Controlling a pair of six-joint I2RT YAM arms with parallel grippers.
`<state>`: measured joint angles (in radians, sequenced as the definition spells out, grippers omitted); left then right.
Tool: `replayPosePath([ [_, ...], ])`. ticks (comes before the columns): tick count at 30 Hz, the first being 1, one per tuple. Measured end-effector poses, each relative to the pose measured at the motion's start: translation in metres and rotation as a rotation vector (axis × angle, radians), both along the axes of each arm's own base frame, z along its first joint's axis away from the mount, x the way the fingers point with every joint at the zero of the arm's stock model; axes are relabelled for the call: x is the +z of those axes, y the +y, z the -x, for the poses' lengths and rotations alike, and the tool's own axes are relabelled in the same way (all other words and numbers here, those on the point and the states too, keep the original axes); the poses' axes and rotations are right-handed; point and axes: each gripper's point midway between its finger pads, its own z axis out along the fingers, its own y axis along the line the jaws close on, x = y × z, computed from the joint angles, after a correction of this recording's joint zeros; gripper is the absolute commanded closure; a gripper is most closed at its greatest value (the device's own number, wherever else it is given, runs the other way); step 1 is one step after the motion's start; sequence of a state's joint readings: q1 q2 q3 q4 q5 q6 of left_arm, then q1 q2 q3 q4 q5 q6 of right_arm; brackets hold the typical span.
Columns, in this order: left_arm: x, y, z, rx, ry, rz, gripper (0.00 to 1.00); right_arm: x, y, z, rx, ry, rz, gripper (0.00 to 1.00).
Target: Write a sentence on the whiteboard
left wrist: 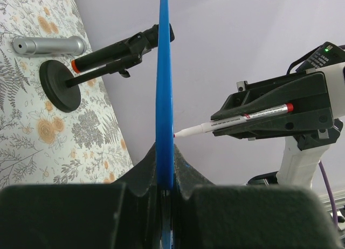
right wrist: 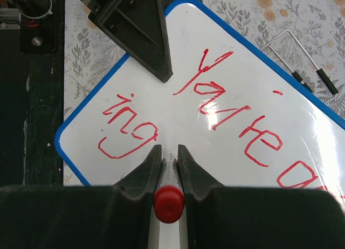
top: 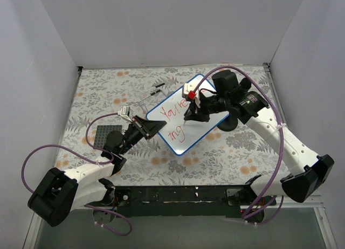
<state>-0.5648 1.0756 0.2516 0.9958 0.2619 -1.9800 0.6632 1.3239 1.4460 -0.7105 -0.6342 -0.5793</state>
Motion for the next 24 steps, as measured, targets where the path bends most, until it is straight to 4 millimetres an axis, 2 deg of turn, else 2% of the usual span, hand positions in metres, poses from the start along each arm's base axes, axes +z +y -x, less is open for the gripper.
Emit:
replayPosePath([
  [9, 0.0, 0.0, 0.0, 0.001, 0.0, -0.001, 1.0, -0.002, -0.002, -0.007, -0.03, -0.018, 0.013, 0.99],
  [18, -0.002, 0.001, -0.002, 0.011, 0.007, -0.004, 1.0, -0.001, -0.008, -0.024, -0.102, -0.053, 0.024, 0.99],
  [24, -0.002, 0.001, -0.002, 0.011, 0.007, -0.003, 1.0, 0.0, -0.006, -0.022, -0.091, -0.043, 0.017, 0.99],
])
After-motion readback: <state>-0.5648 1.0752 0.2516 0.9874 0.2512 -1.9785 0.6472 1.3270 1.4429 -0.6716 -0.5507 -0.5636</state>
